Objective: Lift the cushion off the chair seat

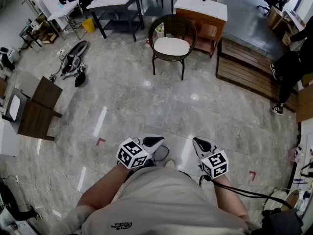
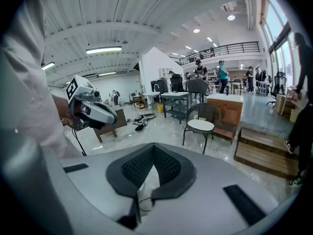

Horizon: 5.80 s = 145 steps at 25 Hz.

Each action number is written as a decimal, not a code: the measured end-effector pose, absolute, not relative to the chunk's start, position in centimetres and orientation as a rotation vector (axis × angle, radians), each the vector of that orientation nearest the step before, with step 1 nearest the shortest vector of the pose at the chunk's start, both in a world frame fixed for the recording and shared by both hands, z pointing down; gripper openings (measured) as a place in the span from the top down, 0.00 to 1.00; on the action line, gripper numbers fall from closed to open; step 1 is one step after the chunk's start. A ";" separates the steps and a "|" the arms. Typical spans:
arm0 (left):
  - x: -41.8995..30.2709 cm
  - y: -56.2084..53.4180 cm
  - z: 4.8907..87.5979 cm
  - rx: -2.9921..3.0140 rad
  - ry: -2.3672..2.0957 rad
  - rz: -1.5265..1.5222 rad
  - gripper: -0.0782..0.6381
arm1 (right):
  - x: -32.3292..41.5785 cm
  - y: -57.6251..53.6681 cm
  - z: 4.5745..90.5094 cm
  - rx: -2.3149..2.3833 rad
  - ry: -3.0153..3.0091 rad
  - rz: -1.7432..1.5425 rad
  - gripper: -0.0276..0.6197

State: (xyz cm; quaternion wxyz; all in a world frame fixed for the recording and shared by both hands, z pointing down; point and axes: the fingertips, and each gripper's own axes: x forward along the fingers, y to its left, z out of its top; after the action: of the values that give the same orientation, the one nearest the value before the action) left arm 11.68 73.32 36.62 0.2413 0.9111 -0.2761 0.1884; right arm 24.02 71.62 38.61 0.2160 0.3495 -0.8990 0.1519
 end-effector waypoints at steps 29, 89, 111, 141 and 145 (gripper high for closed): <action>-8.3 46.6 36.8 2.488 -0.586 0.380 0.88 | 6.4 44.7 40.6 1.191 -2.347 0.613 0.82; -3.9 -9.2 47.8 2.434 -0.231 0.646 0.81 | 10.4 -12.5 75.8 1.843 -1.919 2.119 0.79; 3.7 -17.3 54.4 2.352 -0.150 0.624 0.81 | 20.0 -20.9 89.2 1.951 -1.732 2.140 0.73; 5.0 -20.4 57.1 2.261 -0.182 0.533 0.81 | 23.0 -28.4 91.6 1.977 -1.814 2.429 0.76; 4.9 -20.8 57.0 2.264 -0.199 0.511 0.81 | 22.2 -29.1 91.7 1.912 -1.855 2.442 0.77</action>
State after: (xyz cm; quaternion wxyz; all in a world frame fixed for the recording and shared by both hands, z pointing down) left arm 4.93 -20.85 57.03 0.3949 0.8929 -0.0786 0.2014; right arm 22.20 -29.10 91.70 -0.2340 0.5143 -0.4992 0.6570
